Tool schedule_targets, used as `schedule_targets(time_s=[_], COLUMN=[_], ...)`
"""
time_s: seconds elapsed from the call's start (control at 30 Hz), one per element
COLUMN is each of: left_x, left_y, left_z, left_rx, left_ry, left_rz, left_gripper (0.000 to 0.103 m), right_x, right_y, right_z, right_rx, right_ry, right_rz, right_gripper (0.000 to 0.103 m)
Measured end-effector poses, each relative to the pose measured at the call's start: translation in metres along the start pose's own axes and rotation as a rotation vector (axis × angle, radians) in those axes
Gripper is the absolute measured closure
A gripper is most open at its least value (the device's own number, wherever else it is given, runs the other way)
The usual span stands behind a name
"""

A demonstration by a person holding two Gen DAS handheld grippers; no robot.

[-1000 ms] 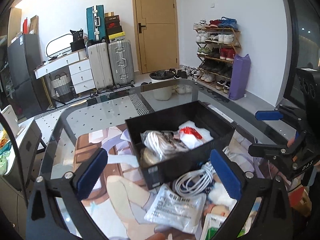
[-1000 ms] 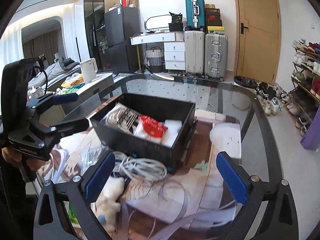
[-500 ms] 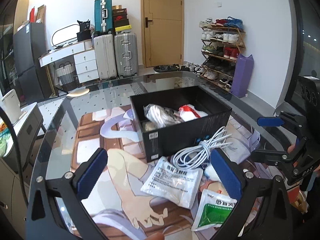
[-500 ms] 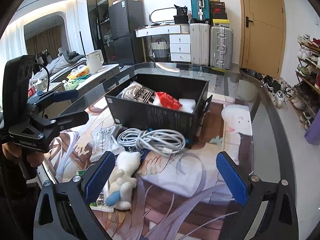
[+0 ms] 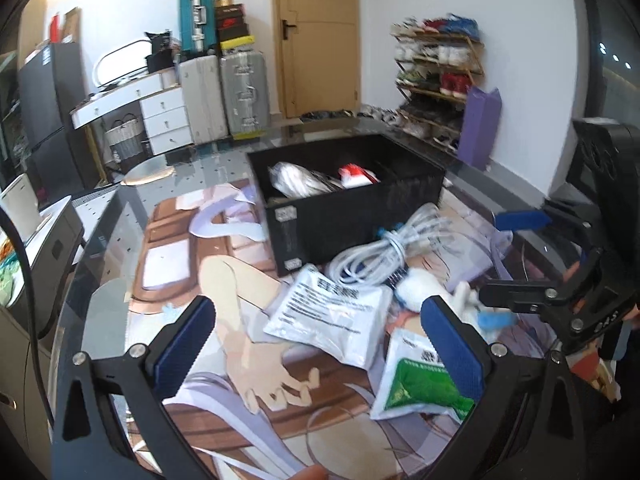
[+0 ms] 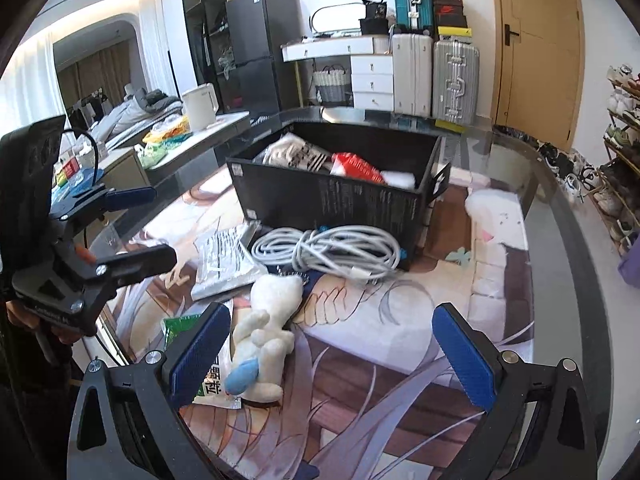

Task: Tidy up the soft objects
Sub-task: 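Move the left tool to the green medicine packet while the right tool approaches the white plush toy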

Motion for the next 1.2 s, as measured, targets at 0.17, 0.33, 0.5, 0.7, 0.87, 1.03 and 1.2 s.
schedule_targets(time_s=[0.17,0.33,0.5,0.7,0.87,1.03,1.2], left_x=[0.014,0.020,0.023,0.035,0.044,0.060,0.073], left_y=[-0.008,-0.014,-0.017,-0.024,-0.027,-0.034,-0.043], left_z=[-0.007,-0.012,-0.013,-0.011,-0.011,-0.011,-0.015], left_rx=[-0.049,-0.084,-0.098,-0.123,-0.136,-0.163,-0.197], left_ry=[-0.045,-0.051,-0.062,-0.134,-0.150,-0.204,-0.218], left_rz=[-0.047,-0.066,-0.076,-0.101,-0.129,-0.163,-0.215], left_gripper=[0.000,0.000,0.000,0.000,0.000,0.000,0.000], right_x=[-0.009,-0.014,-0.012,-0.003,0.014,0.022,0.024], right_y=[-0.006,-0.014,-0.018,-0.019,-0.019,-0.020,-0.023], right_z=[-0.008,-0.021,-0.032,-0.032,-0.029,-0.027,-0.027], right_rx=[-0.030,-0.082,-0.113,-0.115,-0.114,-0.118,-0.122], right_ry=[0.016,0.021,0.010,0.008,-0.037,-0.048,-0.048], right_rz=[0.028,0.041,0.018,-0.003,-0.030,-0.038,-0.036], right_gripper=[0.000,0.000,0.000,0.000,0.000,0.000,0.000])
Point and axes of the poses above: each gripper's, at about its wrist camera, not at the fingertips, and z roughly against the way its jaws point, x to its right, y to its top, the point moved 8 cm from there along -z, roughly the way its jaws point, and after that the axes turned 3 degrees about -y, right-handed, at the moved point
